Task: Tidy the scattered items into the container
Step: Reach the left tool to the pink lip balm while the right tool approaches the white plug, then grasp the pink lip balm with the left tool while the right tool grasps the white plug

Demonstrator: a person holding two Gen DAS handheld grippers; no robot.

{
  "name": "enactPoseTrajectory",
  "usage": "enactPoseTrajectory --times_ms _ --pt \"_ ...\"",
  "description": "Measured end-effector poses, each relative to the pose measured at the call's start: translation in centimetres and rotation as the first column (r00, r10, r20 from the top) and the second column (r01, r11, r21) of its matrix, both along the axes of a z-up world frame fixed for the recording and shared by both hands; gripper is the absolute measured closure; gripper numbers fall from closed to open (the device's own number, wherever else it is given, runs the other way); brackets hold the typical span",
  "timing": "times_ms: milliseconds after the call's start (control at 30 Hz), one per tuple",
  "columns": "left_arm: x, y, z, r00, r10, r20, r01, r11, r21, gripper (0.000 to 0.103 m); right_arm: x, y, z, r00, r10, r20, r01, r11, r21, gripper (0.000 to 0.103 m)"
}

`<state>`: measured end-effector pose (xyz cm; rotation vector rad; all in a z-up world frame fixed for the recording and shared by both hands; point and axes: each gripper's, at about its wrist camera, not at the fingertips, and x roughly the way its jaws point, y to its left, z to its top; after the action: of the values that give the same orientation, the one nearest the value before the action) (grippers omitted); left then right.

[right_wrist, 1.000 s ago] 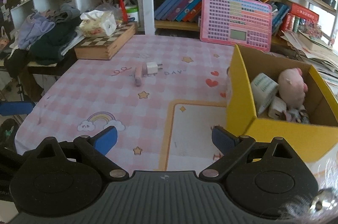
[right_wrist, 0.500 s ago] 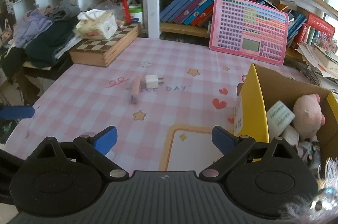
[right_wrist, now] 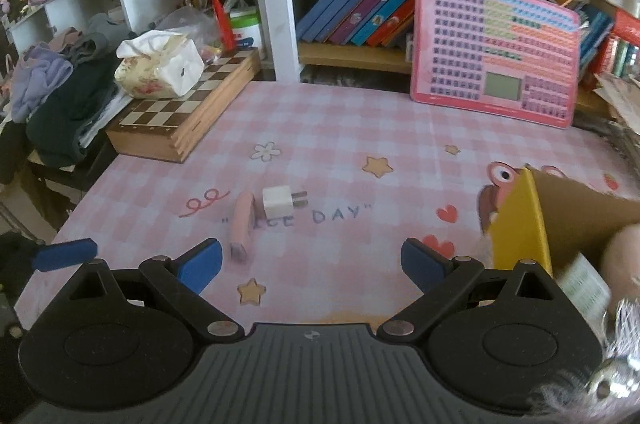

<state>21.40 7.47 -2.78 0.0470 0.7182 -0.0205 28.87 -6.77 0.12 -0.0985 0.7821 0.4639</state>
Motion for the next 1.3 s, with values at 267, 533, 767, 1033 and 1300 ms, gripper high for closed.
enactPoseTrajectory --times_ms 267,533,767,1033,1300 --pt "4.0 0.6 -1.7 1.000 0.020 -0.024 -0.020 1.000 -0.010 0.019 4.5 1.3 -1.0 1.000 0.002 -0.023 -0.002 1.000 0.009 0.006" --pt "7.0 0.8 -3.2 0.999 0.015 -0.050 -0.018 0.998 -0.059 0.037 6.7 3.0 -2.2 0.997 0.048 -0.054 -0.049 0.999 -0.015 0.009" --pt "9.5 0.6 -4.7 0.997 0.005 -0.074 -0.010 0.997 -0.071 0.060 7.9 4.5 -3.2 0.994 0.083 -0.073 -0.086 0.996 -0.035 0.012" --pt "9.8 2.1 -5.7 0.992 0.034 -0.124 -0.048 0.993 -0.109 0.089 9.8 6.0 -4.5 0.990 0.085 -0.116 -0.092 0.994 -0.051 0.018" --pt "8.3 5.7 -5.0 0.982 0.120 -0.145 -0.141 0.979 -0.146 0.090 10.6 8.0 -6.4 0.982 0.139 -0.127 -0.152 0.983 -0.103 0.020"
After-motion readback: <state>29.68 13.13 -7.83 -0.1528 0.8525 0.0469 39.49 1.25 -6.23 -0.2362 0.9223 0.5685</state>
